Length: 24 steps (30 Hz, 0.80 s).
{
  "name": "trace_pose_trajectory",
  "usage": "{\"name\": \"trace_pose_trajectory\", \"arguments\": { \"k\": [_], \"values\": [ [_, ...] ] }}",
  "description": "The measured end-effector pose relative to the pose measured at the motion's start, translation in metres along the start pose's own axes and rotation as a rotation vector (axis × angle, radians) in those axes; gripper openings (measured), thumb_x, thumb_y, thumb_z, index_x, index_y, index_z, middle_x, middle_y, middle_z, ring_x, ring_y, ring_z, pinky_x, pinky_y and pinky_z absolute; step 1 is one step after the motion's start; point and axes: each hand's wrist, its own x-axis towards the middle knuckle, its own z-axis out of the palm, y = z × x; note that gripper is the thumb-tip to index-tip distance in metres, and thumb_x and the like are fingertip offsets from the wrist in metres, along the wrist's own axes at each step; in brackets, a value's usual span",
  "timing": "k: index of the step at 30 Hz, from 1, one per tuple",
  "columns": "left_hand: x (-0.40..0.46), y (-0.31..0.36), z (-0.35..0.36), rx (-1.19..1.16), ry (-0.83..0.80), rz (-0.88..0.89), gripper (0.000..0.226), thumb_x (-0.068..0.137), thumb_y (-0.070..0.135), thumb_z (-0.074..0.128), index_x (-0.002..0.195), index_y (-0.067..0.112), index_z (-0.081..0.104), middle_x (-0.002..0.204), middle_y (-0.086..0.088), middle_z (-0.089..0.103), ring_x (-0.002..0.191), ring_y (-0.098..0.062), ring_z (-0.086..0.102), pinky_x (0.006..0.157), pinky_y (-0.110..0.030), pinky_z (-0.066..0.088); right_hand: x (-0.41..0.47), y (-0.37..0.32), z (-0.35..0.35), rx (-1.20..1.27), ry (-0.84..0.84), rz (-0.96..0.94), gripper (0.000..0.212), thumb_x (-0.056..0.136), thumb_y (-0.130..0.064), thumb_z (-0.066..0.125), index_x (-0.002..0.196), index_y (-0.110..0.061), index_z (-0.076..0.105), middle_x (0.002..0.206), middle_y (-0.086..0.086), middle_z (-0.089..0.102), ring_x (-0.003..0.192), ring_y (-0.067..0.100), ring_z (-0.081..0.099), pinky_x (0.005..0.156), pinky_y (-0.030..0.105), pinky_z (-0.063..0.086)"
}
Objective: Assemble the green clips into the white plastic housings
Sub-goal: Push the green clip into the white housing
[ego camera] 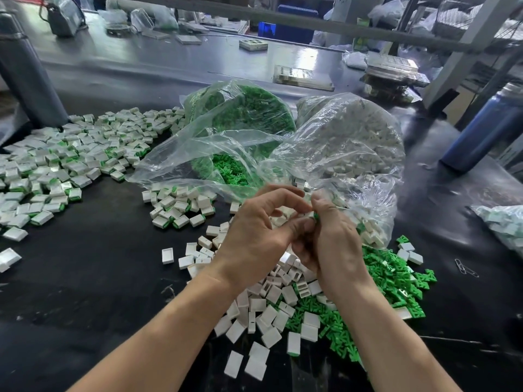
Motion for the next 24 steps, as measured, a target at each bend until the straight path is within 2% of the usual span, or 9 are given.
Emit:
{"name": "trace_pose_trajectory", "arguments": {
  "k": [4, 8, 10, 13, 15, 17, 21, 24],
  "values": [
    [-0.001, 0.001, 0.005, -0.035, 0.007, -0.026, 0.012, 0.087, 0.012, 0.082, 0.094, 0.018, 0.075, 0.112, 0.013, 0.073, 0.102, -0.007, 0.071, 0.096, -0.036, 0.058, 0.001, 0.002, 0.006, 0.096, 0.036, -0.039, 0.061, 0.112, -0.038, 0.037, 0.066, -0.032, 0.076, 0.051, -0.006, 0.053, 0.040, 0.007, 0.045, 0.035, 0.020, 0.034],
    [-0.003, 0.002, 0.010, -0.087, 0.040, -0.029, 0.014, 0.087, 0.007, 0.081, 0.093, 0.017, 0.075, 0.106, 0.012, 0.075, 0.092, -0.008, 0.074, 0.078, -0.021, 0.059, 0.001, 0.002, 0.010, 0.192, 0.065, -0.054, 0.055, 0.111, -0.033, 0.040, 0.074, -0.032, 0.081, 0.061, -0.005, 0.070, 0.053, 0.007, 0.067, 0.042, 0.020, 0.049],
    [-0.003, 0.003, 0.013, -0.122, 0.047, -0.026, 0.016, 0.087, 0.004, 0.080, 0.092, 0.017, 0.074, 0.104, 0.012, 0.075, 0.088, -0.006, 0.074, 0.073, -0.015, 0.057, 0.003, 0.004, 0.009, 0.189, 0.062, -0.085, 0.054, 0.111, -0.033, 0.039, 0.077, -0.030, 0.081, 0.066, -0.002, 0.074, 0.060, 0.009, 0.072, 0.046, 0.020, 0.052],
    [-0.005, 0.004, 0.014, -0.133, 0.054, -0.007, 0.015, 0.087, 0.003, 0.080, 0.092, 0.016, 0.074, 0.104, 0.011, 0.076, 0.088, -0.007, 0.074, 0.072, -0.015, 0.057, 0.004, 0.006, 0.009, 0.186, 0.084, -0.114, 0.049, 0.107, -0.037, 0.040, 0.085, -0.025, 0.082, 0.073, 0.004, 0.076, 0.069, 0.016, 0.075, 0.052, 0.023, 0.056],
    [-0.005, 0.005, 0.015, -0.137, 0.055, 0.005, 0.013, 0.088, 0.004, 0.080, 0.094, 0.014, 0.075, 0.105, 0.009, 0.076, 0.089, -0.009, 0.075, 0.072, -0.018, 0.059, 0.006, 0.008, 0.008, 0.206, 0.118, -0.122, 0.045, 0.103, -0.039, 0.042, 0.090, -0.021, 0.081, 0.086, 0.013, 0.078, 0.083, 0.027, 0.079, 0.061, 0.031, 0.061],
    [-0.005, 0.005, 0.015, -0.131, 0.055, 0.008, 0.011, 0.088, 0.006, 0.080, 0.096, 0.012, 0.075, 0.108, 0.007, 0.076, 0.091, -0.011, 0.075, 0.071, -0.022, 0.061, 0.007, 0.011, 0.008, 0.219, 0.129, -0.133, 0.045, 0.103, -0.039, 0.041, 0.092, -0.020, 0.081, 0.093, 0.017, 0.078, 0.090, 0.031, 0.078, 0.067, 0.035, 0.063],
    [-0.005, 0.006, 0.015, -0.127, 0.055, 0.018, 0.010, 0.088, 0.006, 0.080, 0.097, 0.010, 0.076, 0.109, 0.006, 0.076, 0.092, -0.013, 0.075, 0.074, -0.026, 0.062, 0.007, 0.011, 0.010, 0.209, 0.143, -0.146, 0.046, 0.102, -0.043, 0.042, 0.093, -0.021, 0.081, 0.095, 0.018, 0.078, 0.092, 0.032, 0.078, 0.071, 0.040, 0.063],
    [-0.006, 0.007, 0.014, -0.127, 0.056, 0.029, 0.010, 0.088, 0.006, 0.080, 0.097, 0.009, 0.076, 0.108, 0.006, 0.076, 0.092, -0.012, 0.075, 0.076, -0.023, 0.061, 0.007, 0.011, 0.011, 0.221, 0.138, -0.166, 0.046, 0.101, -0.041, 0.042, 0.089, -0.023, 0.082, 0.088, 0.013, 0.078, 0.087, 0.028, 0.078, 0.068, 0.036, 0.062]
  ]
}}
